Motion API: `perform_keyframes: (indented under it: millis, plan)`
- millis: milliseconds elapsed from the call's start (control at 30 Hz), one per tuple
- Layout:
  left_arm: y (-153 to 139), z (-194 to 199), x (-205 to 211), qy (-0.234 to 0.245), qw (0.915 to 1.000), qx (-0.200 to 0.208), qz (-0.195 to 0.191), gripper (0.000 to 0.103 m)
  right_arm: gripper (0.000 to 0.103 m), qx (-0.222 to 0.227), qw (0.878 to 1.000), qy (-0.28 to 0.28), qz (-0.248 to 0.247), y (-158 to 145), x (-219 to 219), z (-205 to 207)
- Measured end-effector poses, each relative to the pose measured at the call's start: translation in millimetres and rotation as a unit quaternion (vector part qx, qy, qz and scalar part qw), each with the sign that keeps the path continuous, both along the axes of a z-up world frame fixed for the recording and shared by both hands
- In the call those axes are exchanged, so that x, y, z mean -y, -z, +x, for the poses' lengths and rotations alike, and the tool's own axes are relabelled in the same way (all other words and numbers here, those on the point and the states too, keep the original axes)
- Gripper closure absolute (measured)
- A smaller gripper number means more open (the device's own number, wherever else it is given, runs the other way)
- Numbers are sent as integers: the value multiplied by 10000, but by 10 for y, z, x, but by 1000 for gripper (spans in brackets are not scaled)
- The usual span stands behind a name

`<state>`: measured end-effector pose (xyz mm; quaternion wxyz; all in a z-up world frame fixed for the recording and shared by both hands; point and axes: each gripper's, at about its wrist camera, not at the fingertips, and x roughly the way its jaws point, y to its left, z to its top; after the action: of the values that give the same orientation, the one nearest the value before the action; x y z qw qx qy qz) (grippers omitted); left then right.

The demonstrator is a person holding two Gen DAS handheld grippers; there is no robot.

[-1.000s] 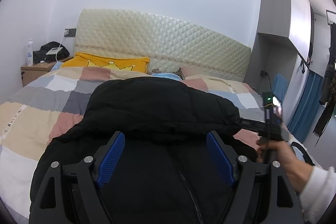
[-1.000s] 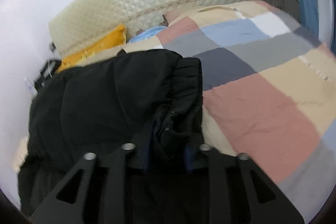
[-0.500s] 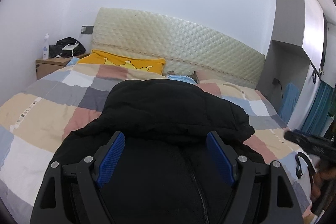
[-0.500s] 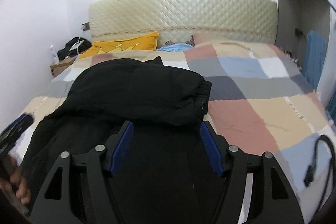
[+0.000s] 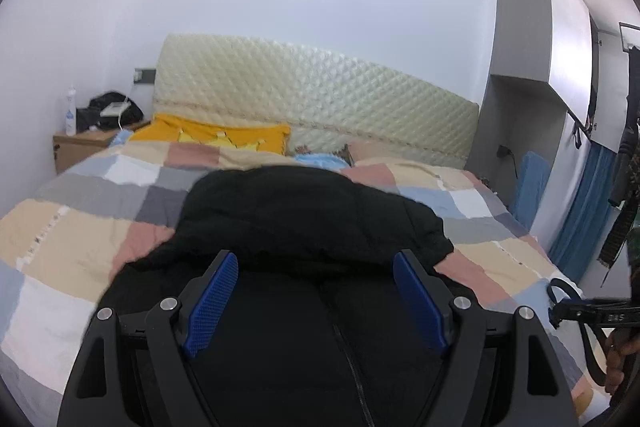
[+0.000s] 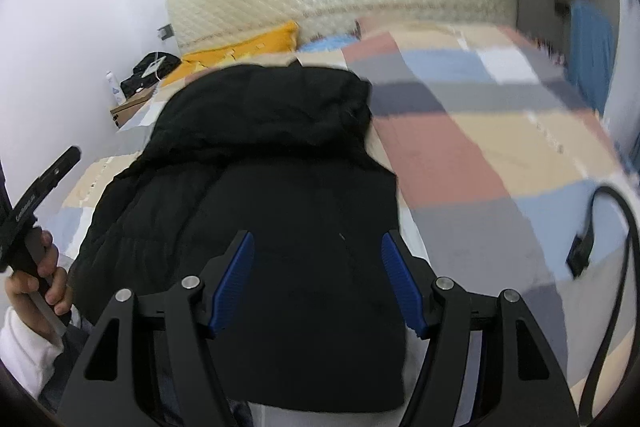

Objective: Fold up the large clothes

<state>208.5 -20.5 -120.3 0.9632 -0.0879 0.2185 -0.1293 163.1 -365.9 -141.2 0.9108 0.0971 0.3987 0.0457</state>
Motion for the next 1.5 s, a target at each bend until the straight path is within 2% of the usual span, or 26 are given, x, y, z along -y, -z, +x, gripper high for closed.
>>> perform_keyframes:
  millis: [67,133,300,400,467,600,733,800,900,967,1033,1200,1267,1333,1400,1467,1500]
  plan:
    - [62,49,30,1,9998,-185,-16,23,35,-374,9977,183,525,220,206,42]
    - [127,108,38,-23,9992,-388,-102,23,35,-796,9893,385,1161,460,411,69]
    - [223,170,-21,-106,9977,-619,-237,23,34,-1333,9755,541,1664,770,554,156]
    - [312,218,-71,-93,9958,-824,-391,23,26,-1708,9691,1078,1416,931,550,239]
    - [362,256,-95,-195,9950,-939,-289,23,25,-1857,9661,997,1490,1007,456,293]
    - [404,256,-173,-272,9937,-1064,-210,23,22,-1935,9703,1057,994,1035,365,324]
    - [439,257,-259,-223,9912,-1296,-178,23,22,-2098,9600,1157,1447,1141,410,317]
    - [460,253,-274,-185,9896,-1424,-41,23,21,-2154,9537,1242,1694,1207,413,276]
    - [459,245,-314,-225,9858,-1642,269,23,20,-2244,9542,1176,1588,1270,346,275]
    - [398,261,-416,-209,9828,-1822,201,23,19,-2339,9522,1171,1578,1322,337,273]
    - [320,264,-534,-241,9808,-1934,117,23,19,-2340,9466,1189,1873,1366,373,257]
    - [84,264,-1049,-114,9695,-2414,-399,23,18,-2197,9382,1245,2366,1413,389,172]
    - [30,229,-1254,-198,9649,-2590,-378,23,18,-2184,9369,1276,2413,1416,384,168]
    - [23,207,-1432,-378,9557,-2900,-335,23,17,-2135,9376,1253,2441,1401,376,179]
    - [49,180,-1621,-485,9453,-3184,-512,23,18,-2100,9399,1230,2394,1388,342,189]
    - [91,157,-1770,-498,9386,-3338,-714,23,26,-2051,9442,1292,2231,1382,314,196]
    - [116,153,-1813,-484,9363,-3400,-732,23,33,-2038,9452,1313,2186,1378,301,213]
